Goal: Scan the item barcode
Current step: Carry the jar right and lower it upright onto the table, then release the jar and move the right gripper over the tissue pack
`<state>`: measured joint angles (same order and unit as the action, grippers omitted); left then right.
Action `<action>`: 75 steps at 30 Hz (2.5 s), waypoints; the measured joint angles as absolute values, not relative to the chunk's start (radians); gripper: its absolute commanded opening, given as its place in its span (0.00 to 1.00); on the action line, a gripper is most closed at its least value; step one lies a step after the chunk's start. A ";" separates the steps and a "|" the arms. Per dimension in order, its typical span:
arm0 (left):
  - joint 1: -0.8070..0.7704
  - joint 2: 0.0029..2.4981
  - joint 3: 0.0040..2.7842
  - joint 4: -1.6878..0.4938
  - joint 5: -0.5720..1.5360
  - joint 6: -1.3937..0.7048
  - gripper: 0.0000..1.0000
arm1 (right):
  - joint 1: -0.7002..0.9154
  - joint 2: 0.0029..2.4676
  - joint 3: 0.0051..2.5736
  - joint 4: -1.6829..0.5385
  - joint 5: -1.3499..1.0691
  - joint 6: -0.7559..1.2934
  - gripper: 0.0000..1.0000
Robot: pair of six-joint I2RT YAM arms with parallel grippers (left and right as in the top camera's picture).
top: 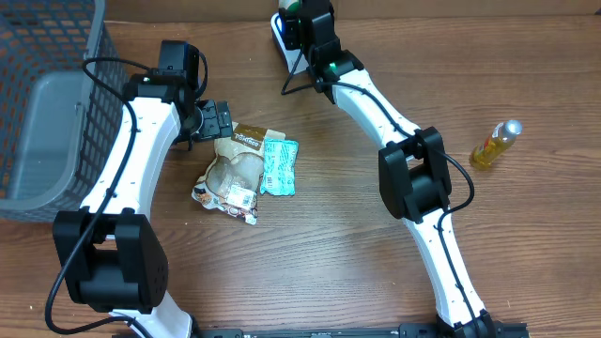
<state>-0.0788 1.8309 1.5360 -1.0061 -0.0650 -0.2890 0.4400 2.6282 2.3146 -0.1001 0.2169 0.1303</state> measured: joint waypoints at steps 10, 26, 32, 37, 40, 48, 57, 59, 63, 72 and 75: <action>-0.078 1.831 1.536 -1.005 -0.065 -0.289 1.00 | 0.435 2.574 2.313 -0.264 0.216 0.130 0.12; -0.078 1.831 1.536 -1.006 -0.065 -0.289 1.00 | 0.304 2.200 2.321 -1.357 0.217 0.164 0.10; -0.078 1.831 1.536 -1.006 -0.065 -0.289 1.00 | 0.208 2.231 2.213 -1.510 0.216 0.269 0.14; -0.079 1.831 1.536 -1.006 -0.065 -0.289 1.00 | 0.130 2.238 2.066 -1.463 0.216 0.298 0.16; -0.078 1.831 1.536 -1.006 -0.065 -0.289 1.00 | 0.092 2.239 1.998 -1.434 0.217 0.307 0.17; -0.079 1.831 1.536 -1.006 -0.065 -0.289 1.00 | 0.038 2.243 1.921 -1.367 0.216 0.314 0.26; -0.078 1.831 1.536 -1.006 -0.065 -0.289 0.99 | 0.033 2.244 1.920 -1.359 0.186 0.315 0.73; -0.078 1.831 1.536 -1.006 -0.065 -0.289 1.00 | 0.033 2.244 1.920 -1.367 0.183 0.315 0.78; -0.079 1.831 1.536 -1.006 -0.065 -0.289 1.00 | 0.033 2.244 1.920 -1.374 0.183 0.312 0.87; -0.079 1.831 1.536 -1.006 -0.065 -0.289 1.00 | 0.033 2.243 1.920 -1.332 0.183 0.300 0.93; -0.078 1.831 1.536 -1.006 -0.065 -0.289 1.00 | 0.033 2.244 1.920 -1.317 0.183 0.290 0.93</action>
